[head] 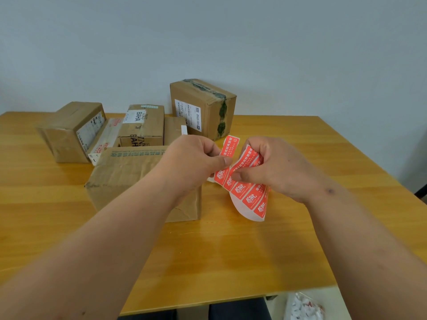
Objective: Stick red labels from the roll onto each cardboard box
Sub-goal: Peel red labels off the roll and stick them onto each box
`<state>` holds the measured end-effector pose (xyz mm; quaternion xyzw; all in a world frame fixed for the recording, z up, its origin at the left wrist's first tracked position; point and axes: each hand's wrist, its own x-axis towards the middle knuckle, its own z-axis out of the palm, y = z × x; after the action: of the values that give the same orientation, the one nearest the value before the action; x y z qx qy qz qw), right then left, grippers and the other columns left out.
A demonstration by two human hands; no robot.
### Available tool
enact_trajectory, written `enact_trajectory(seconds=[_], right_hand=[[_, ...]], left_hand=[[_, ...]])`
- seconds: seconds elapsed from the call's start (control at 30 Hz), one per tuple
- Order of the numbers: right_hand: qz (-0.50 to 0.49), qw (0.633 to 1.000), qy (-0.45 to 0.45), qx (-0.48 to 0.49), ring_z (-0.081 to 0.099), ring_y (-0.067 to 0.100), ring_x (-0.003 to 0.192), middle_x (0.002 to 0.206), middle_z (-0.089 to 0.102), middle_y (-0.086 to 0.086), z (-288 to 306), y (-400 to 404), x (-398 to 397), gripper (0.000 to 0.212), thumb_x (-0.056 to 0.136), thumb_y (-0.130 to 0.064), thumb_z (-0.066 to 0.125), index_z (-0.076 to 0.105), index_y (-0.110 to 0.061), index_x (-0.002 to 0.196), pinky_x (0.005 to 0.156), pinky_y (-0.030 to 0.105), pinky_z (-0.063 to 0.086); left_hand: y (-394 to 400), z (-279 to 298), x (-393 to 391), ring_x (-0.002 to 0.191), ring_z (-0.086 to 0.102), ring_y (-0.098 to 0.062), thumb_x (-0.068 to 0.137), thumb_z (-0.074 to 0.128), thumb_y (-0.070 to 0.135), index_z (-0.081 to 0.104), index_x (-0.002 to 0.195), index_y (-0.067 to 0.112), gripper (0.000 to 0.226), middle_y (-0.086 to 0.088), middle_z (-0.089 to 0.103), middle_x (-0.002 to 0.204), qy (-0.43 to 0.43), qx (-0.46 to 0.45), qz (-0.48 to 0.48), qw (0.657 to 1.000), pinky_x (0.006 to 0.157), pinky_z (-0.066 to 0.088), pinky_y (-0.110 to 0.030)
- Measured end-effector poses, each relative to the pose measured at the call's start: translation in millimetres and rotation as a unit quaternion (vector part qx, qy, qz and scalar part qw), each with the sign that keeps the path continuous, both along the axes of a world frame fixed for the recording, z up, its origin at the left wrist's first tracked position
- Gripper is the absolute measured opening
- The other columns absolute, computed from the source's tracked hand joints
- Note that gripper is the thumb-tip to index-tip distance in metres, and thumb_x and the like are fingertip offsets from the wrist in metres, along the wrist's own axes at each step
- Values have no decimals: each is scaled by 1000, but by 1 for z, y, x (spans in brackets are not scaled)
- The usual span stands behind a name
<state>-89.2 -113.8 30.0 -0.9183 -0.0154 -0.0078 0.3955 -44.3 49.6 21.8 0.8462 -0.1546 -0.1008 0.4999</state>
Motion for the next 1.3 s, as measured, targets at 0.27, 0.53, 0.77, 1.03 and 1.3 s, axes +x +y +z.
enact_trajectory(seconds=[0.27, 0.53, 0.77, 1.03, 1.3], right_hand=[[-1, 1000, -17, -1, 69, 3, 74, 87, 69, -11, 2, 0, -1, 26, 75, -27, 80, 55, -31, 82, 61, 17, 52], [-9, 999, -22, 28, 70, 8, 74, 83, 71, -5, 2, -3, -2, 25, 74, -22, 81, 57, -23, 81, 63, 22, 54], [-21, 998, -25, 49, 70, 8, 79, 87, 71, -7, 1, -7, -1, 24, 73, -26, 81, 59, -28, 84, 70, 26, 57], [-31, 999, -3, 42, 70, 11, 82, 93, 70, -7, -3, -10, 0, 27, 74, -25, 81, 58, -32, 86, 72, 29, 58], [-102, 982, -145, -63, 42, 9, 122, 124, 46, -14, -9, 5, 10, 53, 74, -36, 78, 51, -41, 120, 100, 39, 43]], left_hand=[[0, -3, 0, 64, 65, -4, 88, 68, 35, 69, 80, 13, 23, 4, 72, 73, -41, 18, 18, 999, 58, 46, -21], [1, -4, 3, 60, 61, -7, 88, 68, 33, 69, 81, 14, 21, 0, 72, 73, -66, 20, 33, 997, 58, 49, -25], [3, -3, 6, 57, 58, -10, 88, 69, 33, 68, 78, 15, 21, -1, 71, 70, -85, 21, 57, 995, 64, 56, -36], [10, -2, 8, 78, 70, -23, 88, 68, 34, 70, 79, 16, 20, -1, 73, 75, -92, -1, 91, 992, 79, 57, -45], [11, 3, 5, 73, 68, -14, 87, 69, 34, 72, 77, 19, 19, 0, 74, 75, -65, -58, 70, 994, 68, 51, -25]])
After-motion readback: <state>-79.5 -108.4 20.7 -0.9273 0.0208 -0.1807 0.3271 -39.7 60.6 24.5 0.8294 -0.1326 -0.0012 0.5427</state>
